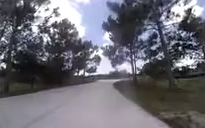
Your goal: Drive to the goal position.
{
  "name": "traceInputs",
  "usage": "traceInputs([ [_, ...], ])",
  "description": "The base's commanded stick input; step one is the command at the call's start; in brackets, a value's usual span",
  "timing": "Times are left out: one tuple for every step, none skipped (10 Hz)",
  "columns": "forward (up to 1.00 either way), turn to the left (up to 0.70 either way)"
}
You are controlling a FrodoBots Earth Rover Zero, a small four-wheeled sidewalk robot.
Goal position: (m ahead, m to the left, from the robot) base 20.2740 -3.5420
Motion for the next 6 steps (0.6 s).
traceInputs([
  [0.85, 0.0],
  [0.85, 0.0],
  [0.85, 0.0],
  [0.85, 0.0],
  [0.85, 0.0],
  [0.85, 0.0],
])
